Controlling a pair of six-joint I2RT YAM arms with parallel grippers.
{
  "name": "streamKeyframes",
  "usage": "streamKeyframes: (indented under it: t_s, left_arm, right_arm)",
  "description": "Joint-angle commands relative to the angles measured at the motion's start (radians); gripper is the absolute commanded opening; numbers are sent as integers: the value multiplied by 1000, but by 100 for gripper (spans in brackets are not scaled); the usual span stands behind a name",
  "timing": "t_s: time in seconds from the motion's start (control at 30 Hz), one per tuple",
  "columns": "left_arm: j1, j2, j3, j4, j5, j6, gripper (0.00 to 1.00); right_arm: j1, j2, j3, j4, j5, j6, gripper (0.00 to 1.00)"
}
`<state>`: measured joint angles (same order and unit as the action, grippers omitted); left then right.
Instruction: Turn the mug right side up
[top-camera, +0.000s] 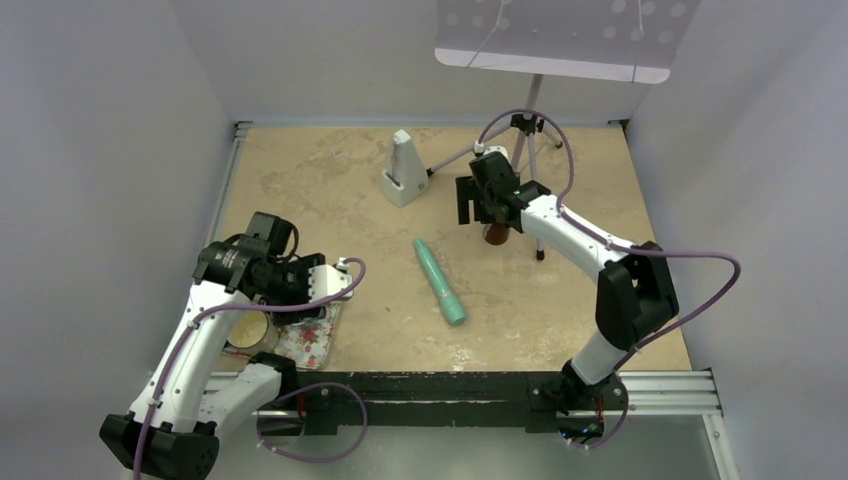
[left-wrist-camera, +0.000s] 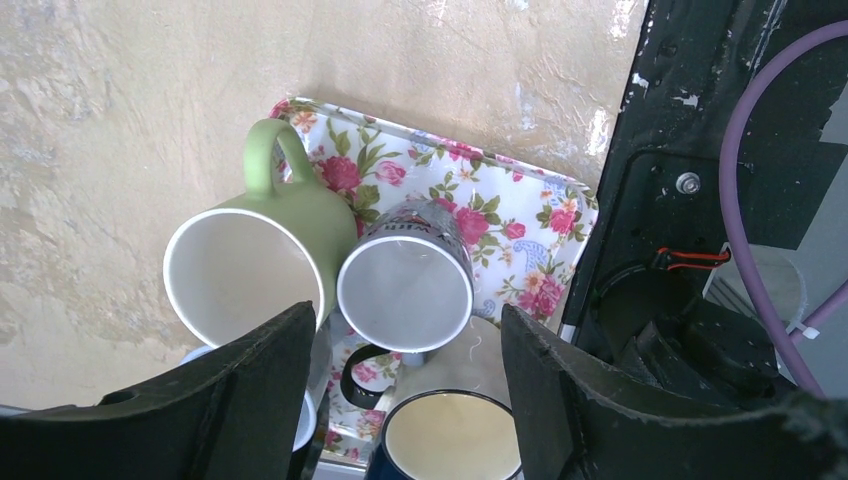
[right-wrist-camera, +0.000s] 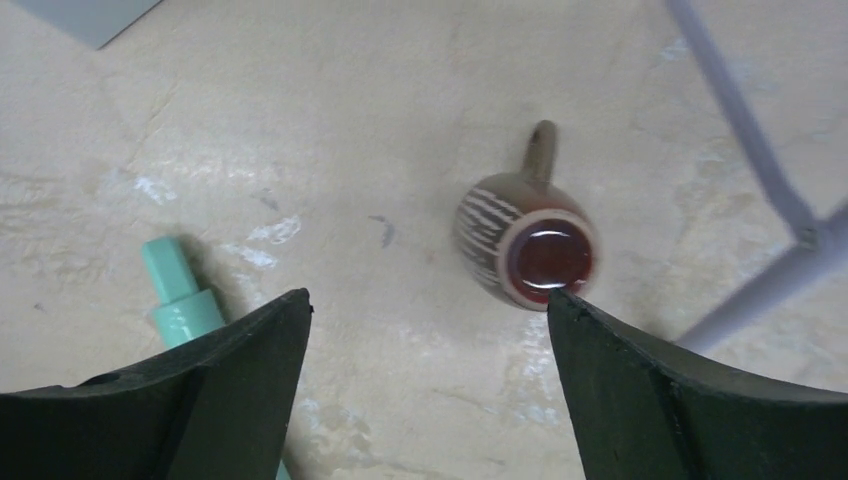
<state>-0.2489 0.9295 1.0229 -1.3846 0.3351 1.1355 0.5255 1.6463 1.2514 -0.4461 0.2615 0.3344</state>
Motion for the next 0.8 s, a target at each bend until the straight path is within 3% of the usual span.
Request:
streamKeyframes:
  t_s: [0.0,0.17,0.5,0.67,0.77]
  left_arm:
    - [5,-2,42,8,48,-8,72]
    - [5,-11,47,3,42,-8,72]
    - [5,-47,46,-13,48,-14,72]
    - [6,-52,47,-16,53,-13,72]
    - [6,-52,52,-16,54,-13,72]
  right_arm:
    - [-4,22,138,-179,230,63,95]
    - [-23,163,231,-262,245,117,99]
    - [-59,257,192,-184,196,110,95]
    - [-80,255,122,-111,136,108,78]
    - [-85,247,101,-93,126,106,59]
